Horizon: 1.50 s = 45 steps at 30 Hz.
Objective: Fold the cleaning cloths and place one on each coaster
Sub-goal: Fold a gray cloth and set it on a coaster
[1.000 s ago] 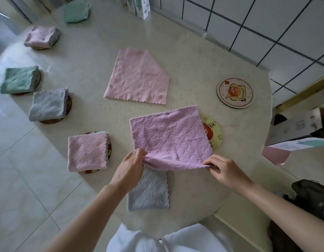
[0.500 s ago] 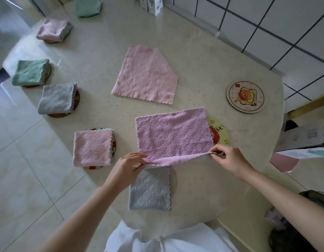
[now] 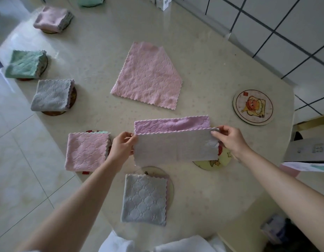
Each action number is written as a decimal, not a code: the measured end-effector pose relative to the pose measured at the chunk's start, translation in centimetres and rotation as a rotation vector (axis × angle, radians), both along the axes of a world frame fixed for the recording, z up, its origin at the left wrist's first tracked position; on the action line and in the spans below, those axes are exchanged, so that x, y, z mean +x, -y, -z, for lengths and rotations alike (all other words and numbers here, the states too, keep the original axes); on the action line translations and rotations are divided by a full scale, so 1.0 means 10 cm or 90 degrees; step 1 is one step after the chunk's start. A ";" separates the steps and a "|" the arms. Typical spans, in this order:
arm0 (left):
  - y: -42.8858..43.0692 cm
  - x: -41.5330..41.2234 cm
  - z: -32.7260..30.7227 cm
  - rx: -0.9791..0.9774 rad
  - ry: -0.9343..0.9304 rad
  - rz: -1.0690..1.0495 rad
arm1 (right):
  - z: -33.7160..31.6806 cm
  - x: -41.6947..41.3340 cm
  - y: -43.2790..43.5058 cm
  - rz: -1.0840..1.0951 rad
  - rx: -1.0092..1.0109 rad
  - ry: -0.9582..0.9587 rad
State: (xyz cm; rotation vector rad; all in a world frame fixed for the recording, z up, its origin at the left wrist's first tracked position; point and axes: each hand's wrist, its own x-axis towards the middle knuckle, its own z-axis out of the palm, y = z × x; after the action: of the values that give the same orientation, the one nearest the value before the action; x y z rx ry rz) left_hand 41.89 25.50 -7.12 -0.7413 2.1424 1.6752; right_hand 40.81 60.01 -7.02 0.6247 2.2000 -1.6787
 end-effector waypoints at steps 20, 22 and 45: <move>-0.07 -0.70 0.40 -0.277 -0.011 0.045 | 0.32 -0.52 0.11 0.045 0.150 -0.009; -0.08 -0.71 0.41 -0.283 -0.009 0.045 | 0.34 -0.55 0.11 0.035 0.181 -0.011; -0.49 -0.31 0.12 -0.491 -0.066 0.110 | 0.16 -0.38 0.21 -0.092 0.398 -0.076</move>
State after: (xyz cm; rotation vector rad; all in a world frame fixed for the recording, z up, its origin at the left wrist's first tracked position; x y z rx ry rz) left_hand 38.78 30.36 -8.30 -0.6254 2.8464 0.7828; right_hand 37.02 57.90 -8.57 0.4924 2.7928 -0.9618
